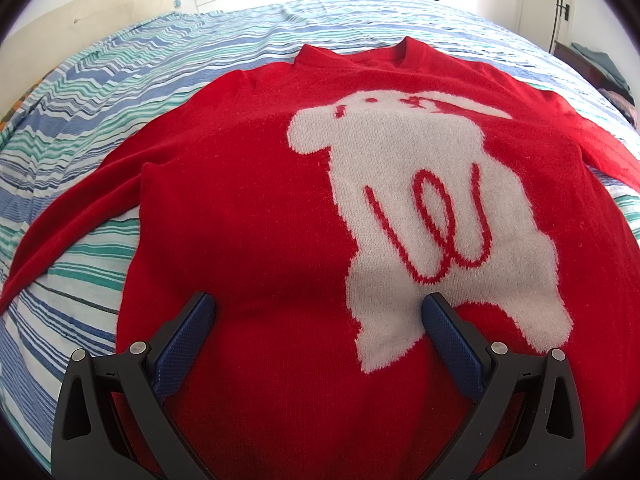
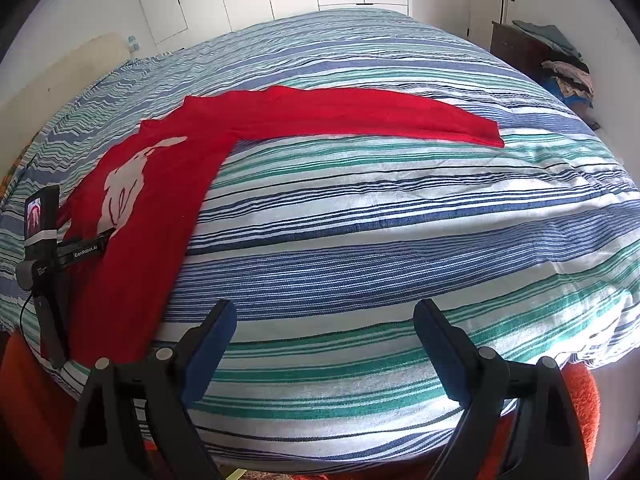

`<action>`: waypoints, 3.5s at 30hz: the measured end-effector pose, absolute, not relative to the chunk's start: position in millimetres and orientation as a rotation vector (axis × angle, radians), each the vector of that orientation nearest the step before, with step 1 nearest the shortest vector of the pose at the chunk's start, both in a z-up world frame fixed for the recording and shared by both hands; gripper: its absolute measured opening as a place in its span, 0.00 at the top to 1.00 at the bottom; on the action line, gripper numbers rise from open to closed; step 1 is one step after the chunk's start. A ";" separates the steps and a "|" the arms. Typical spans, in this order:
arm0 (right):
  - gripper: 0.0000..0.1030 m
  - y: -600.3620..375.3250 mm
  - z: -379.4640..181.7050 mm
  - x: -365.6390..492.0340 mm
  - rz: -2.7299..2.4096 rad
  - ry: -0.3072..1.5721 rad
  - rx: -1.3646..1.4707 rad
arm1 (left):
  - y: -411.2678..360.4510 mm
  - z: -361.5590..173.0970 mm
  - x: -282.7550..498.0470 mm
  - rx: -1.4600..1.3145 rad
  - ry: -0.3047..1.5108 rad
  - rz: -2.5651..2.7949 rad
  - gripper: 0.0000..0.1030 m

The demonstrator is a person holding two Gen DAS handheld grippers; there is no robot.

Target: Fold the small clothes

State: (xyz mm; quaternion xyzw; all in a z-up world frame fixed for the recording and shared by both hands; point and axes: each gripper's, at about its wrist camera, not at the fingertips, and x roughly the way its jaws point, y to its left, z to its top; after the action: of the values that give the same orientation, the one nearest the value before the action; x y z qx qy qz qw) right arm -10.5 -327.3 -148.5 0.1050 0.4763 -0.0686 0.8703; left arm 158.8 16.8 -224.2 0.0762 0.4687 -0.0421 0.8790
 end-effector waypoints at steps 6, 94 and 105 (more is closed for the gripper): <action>0.13 -327.4 -148.9 -10.3 -0.142 0.999 0.220 | 17.2 -224.2 158.6 0.159 0.977 -0.088 0.00; 0.01 -353.7 213.8 -2.7 -0.004 0.265 0.238 | 17.1 -224.7 157.4 0.158 0.976 -0.085 0.00; 0.00 -349.0 228.5 -6.3 0.295 0.090 0.292 | 16.8 -224.7 157.4 0.157 0.976 -0.084 0.00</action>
State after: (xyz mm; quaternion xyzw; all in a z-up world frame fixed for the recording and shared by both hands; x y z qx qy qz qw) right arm -6.3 -349.0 228.5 0.1451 0.0449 0.1466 0.9775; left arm 157.4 16.8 -224.7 0.0755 0.4681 -0.0404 0.8795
